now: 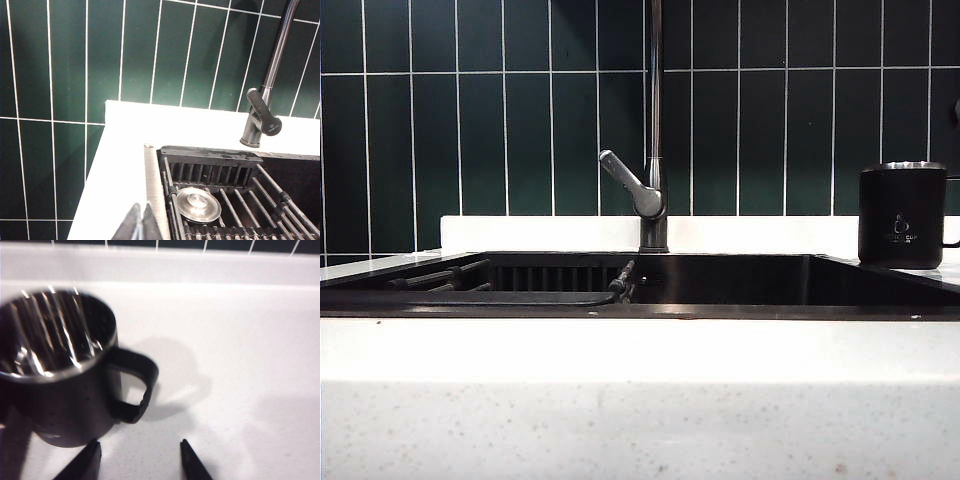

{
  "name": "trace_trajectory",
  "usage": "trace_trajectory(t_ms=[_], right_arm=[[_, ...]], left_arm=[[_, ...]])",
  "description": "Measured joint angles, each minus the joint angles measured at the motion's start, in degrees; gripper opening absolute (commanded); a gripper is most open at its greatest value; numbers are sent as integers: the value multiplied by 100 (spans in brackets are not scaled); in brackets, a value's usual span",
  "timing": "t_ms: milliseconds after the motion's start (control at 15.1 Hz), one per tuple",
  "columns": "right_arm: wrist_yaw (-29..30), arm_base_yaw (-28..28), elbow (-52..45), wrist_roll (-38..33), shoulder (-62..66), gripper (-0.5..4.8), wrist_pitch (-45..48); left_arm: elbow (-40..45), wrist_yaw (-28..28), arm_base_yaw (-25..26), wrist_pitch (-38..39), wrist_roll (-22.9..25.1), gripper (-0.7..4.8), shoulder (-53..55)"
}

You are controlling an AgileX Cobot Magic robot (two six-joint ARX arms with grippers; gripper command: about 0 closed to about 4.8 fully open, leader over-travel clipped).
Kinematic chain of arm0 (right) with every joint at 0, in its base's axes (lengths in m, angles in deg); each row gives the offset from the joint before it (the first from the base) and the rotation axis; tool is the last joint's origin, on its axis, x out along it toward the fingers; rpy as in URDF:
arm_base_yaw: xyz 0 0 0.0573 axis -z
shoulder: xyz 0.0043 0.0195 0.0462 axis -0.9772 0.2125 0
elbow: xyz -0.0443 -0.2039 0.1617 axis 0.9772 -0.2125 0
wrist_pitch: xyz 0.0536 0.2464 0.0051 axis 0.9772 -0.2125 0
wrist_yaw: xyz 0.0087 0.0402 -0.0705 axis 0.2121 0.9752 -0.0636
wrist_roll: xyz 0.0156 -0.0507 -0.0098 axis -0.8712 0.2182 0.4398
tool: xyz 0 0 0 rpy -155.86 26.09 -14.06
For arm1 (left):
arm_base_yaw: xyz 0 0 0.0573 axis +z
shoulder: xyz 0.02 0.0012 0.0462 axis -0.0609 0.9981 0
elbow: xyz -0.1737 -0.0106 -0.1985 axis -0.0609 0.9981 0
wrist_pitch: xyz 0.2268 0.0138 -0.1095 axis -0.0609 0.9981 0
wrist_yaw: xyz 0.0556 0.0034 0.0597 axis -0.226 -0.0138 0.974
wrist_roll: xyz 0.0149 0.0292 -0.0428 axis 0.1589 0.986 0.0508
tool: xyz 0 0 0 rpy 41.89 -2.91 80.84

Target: Pick up the mug next to the sink, go to the faucet to get some water, pour the water into the sink, and finally put the mug back to its place.

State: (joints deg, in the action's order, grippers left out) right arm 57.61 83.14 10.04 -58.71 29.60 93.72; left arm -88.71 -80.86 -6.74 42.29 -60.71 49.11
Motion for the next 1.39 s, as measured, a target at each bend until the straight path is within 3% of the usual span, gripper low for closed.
trace_trajectory(t_ms=[597, 1392], right_arm=[[-299, 4, -2, 0, 1128, 212, 1320], [-317, 4, 426, 0, 1982, 211, 2048]], left_arm=[[2, 15, 0, 0, 0, -4, -2], [0, 13, 0, 0, 0, -4, -2]])
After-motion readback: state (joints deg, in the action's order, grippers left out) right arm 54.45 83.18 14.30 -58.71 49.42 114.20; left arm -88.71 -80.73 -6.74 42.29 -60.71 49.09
